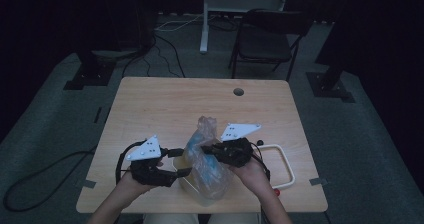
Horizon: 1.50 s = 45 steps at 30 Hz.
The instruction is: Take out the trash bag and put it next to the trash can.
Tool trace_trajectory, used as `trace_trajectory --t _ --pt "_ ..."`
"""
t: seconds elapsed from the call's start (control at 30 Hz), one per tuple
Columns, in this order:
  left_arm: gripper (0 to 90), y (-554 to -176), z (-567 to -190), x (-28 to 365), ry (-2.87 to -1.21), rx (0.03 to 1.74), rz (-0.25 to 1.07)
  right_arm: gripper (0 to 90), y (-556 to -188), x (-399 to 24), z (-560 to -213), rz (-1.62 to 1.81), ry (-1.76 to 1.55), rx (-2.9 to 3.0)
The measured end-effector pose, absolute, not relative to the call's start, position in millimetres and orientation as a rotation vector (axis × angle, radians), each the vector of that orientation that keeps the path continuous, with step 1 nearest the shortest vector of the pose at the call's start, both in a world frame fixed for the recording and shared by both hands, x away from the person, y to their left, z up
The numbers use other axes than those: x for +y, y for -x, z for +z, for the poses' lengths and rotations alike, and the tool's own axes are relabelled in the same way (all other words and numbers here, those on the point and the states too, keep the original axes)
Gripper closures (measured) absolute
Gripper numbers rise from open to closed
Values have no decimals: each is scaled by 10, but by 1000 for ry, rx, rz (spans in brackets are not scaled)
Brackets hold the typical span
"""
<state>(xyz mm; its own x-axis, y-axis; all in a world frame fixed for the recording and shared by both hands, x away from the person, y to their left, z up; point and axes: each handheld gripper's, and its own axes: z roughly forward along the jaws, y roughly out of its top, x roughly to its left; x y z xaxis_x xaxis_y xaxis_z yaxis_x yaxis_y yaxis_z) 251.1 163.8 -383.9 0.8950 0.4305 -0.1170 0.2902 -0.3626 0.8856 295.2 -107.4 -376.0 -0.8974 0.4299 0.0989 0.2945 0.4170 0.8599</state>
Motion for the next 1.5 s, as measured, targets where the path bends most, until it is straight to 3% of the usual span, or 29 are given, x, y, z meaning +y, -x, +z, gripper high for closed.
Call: trace_trajectory --t 0.47,0.73,0.93,1.03,1.33,1.4,1.5 --pt "339 -2476 -4178 2012 -1941 628 177 895 -3173 -1271 -3200 1555 -671 2372" --pt "200 -2485 -4490 2178 -1952 743 234 895 -3456 -1359 -3008 1491 -761 2266" --pt "198 -2491 -4755 2334 -1920 894 249 895 -3654 -1409 -3117 1398 -856 2225" --pt "97 -2496 -4885 2380 -1949 917 207 895 -3799 -1455 -3224 1347 -910 2221" --pt "96 -2419 -5110 2477 -1991 953 258 894 -4224 -1600 -3641 1268 -1086 2256" --pt "3 -2430 -5147 2494 -2002 955 247 895 -4310 -1624 -3745 1251 -1135 2256" --pt "4 -2435 -5206 2503 -2031 970 291 894 -4395 -1641 -3861 1229 -1184 2265"
